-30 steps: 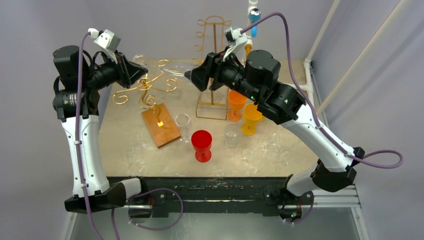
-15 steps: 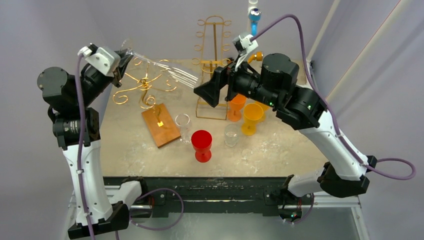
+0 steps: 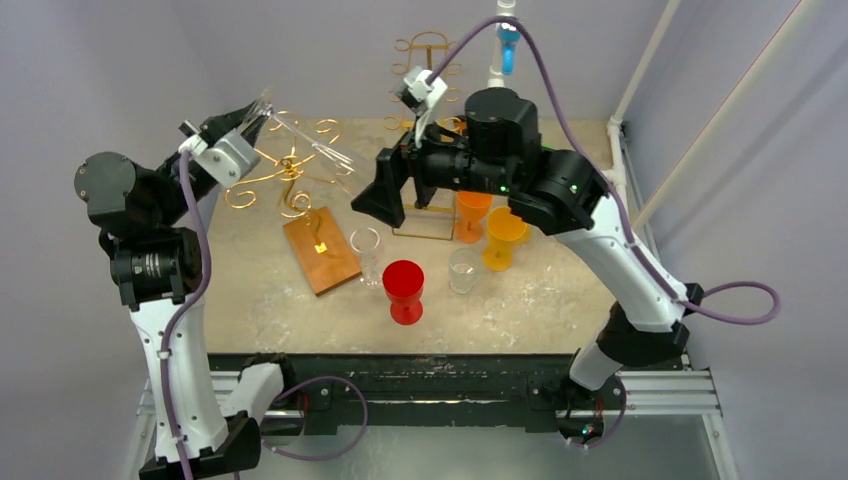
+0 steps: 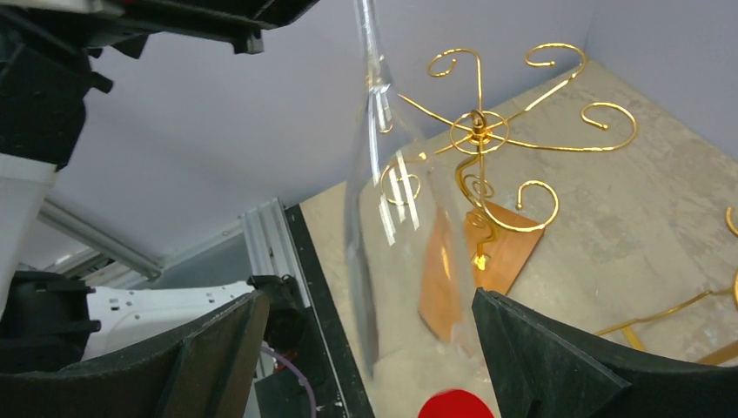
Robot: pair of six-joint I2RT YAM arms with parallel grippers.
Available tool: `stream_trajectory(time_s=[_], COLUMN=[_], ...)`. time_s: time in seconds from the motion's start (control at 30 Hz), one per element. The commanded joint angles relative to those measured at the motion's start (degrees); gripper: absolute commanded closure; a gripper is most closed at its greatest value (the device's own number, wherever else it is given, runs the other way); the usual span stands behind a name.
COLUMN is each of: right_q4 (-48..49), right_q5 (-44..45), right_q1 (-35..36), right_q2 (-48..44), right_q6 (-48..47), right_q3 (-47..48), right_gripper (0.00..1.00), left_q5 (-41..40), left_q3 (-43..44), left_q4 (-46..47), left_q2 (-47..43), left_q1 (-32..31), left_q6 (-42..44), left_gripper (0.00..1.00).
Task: Place the wine glass upside down on the wine glass rack
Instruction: Turn the wine glass upside down at the wine rack.
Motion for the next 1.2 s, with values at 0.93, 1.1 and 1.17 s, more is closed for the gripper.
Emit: stream_trajectory(time_s=[0.93, 1.1, 1.17], right_q4=[17.5, 22.0, 24.8], right_q5=[-0.5, 5.2, 6.5], right_q1=[4.6, 4.6, 4.6], right_q2=[-2.0, -3.5, -4.2], right_q6=[5.0, 6.5, 7.1], right_q3=[-18.6, -25.6, -29.3], right_gripper=[0.79, 0.93, 0.93], left_q5=[19.0, 1.9, -5.0], left_q3=[1.0, 13.2, 13.8], left_q4=[5.2, -19.8, -23.9], left_q2=[-2.9, 1.2, 1.2], left_q1=[-0.2, 0.0, -0.1], left_q6=[6.2, 2.2, -0.7], left_gripper=[0.24, 0.00, 0.00])
